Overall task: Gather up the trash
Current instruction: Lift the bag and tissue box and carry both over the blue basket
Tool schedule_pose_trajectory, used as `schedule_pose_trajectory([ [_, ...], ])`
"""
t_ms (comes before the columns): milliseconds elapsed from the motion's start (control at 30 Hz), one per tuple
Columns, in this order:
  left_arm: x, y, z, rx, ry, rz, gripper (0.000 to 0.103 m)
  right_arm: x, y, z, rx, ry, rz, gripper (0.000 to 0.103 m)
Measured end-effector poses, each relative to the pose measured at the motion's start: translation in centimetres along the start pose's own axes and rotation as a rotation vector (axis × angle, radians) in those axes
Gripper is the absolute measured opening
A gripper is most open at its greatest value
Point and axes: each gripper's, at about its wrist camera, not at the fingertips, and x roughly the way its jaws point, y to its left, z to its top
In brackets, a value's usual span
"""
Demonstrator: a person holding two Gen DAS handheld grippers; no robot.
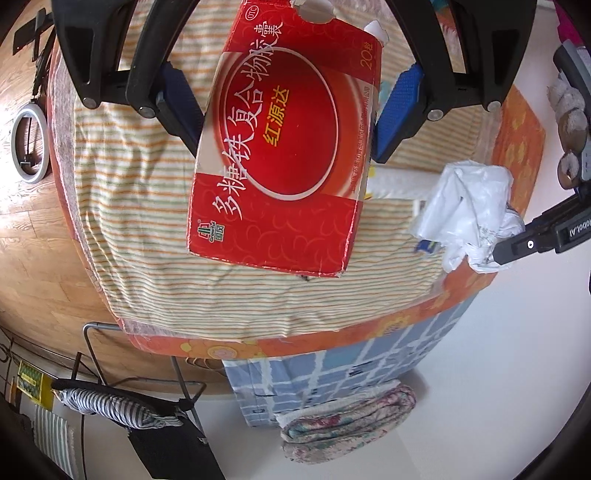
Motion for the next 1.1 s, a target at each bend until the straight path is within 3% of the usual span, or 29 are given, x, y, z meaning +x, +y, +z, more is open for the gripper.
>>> schedule_pose_trajectory([
  [333, -3.9, -0.2, -5.9, 0.039, 0.026, -0.008, 0.042, -3.5, 2.7, -3.9, -0.050, 0.015, 0.050, 0.088],
  [1100, -8.7, 0.5, -22.5, 0.100, 0.175, -0.019, 0.042, -8.6, 7.8, -17.6, -0.202, 0.065, 0.112, 0.089],
])
